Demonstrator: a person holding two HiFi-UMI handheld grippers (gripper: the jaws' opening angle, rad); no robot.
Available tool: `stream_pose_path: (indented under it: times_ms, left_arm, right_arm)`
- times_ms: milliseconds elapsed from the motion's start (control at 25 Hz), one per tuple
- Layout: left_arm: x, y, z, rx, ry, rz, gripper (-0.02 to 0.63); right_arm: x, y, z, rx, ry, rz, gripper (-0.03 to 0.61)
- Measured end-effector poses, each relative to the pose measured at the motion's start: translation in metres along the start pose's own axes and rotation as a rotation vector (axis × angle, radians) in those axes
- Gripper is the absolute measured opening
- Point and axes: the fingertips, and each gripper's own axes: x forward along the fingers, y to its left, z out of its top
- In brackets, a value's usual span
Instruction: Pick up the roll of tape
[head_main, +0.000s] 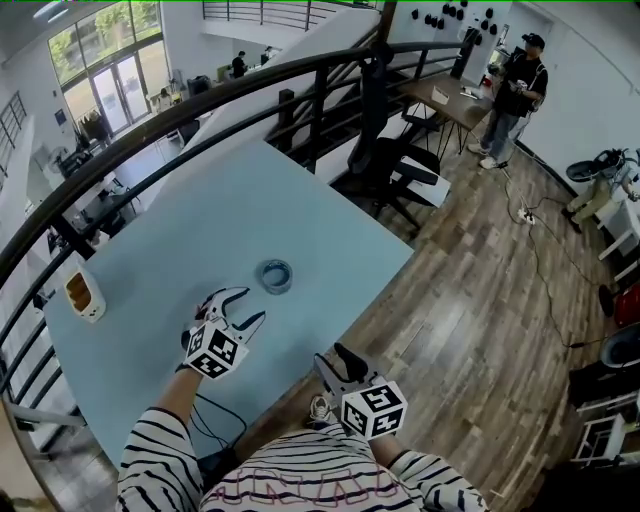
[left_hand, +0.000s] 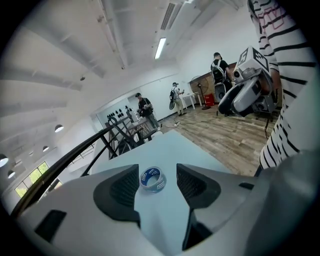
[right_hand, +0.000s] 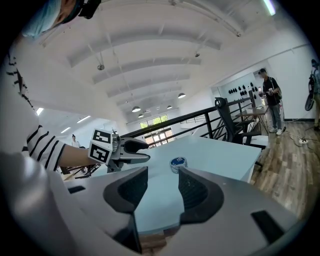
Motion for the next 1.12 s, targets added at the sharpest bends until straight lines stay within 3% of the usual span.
stream_pose_path:
  times_ms: [360, 600, 840, 1120]
  left_arm:
    - [0.054, 0.016, -0.002, 0.173, 0.084, -0.050, 0.213]
    - [0.093, 0.009, -0.019, 0.314, 0.189, -0.154, 0.213]
    - [0.122, 0.007, -0.048, 0.363, 0.353, -0.231, 0.213]
    - [0.148, -0.005, -0.069, 0.445, 0.465, -0.332, 0.213]
  right_arm:
    - [0.000, -0.020, -0.003, 0.011, 0.014, -0.017, 0.187]
    - [0.004, -0.031, -0.008, 0.013, 0.039, 0.001, 0.187]
    - [0.009, -0.047, -0.007, 0.012, 0.061, 0.008, 0.187]
    - [0.009, -0.067, -0.008, 0.005, 0.078, -0.003, 0.187]
